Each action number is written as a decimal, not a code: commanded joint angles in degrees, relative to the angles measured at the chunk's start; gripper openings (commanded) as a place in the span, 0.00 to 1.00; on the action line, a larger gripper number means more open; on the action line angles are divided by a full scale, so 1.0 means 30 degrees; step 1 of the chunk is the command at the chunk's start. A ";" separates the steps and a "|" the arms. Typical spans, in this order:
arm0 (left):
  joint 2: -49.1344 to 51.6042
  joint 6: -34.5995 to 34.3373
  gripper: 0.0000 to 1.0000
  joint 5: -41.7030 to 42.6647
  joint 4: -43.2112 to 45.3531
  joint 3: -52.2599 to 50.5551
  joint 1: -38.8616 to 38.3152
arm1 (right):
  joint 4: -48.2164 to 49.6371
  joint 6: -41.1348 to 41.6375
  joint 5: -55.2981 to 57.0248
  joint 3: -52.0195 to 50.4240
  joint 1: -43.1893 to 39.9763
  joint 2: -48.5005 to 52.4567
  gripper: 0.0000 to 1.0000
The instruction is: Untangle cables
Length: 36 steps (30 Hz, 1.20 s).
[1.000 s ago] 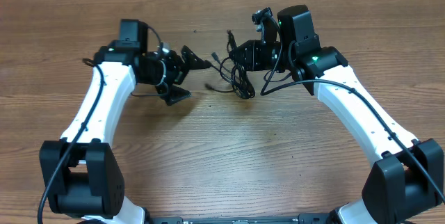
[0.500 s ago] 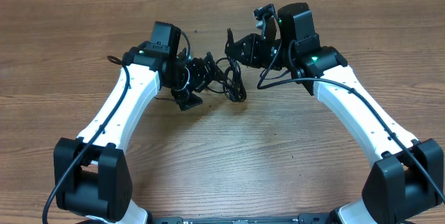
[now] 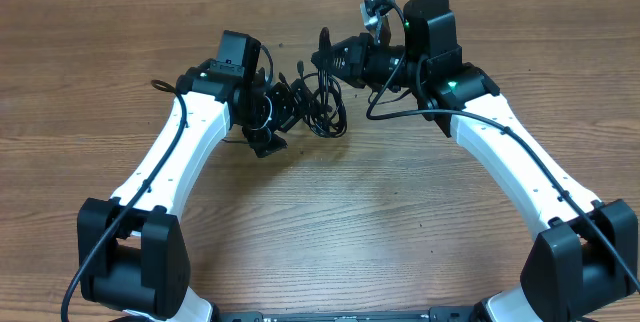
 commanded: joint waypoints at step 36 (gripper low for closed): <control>-0.0568 0.0816 1.00 -0.3854 -0.1501 0.0277 -0.0525 | -0.4743 -0.2812 0.0940 0.0605 -0.2703 -0.0517 0.04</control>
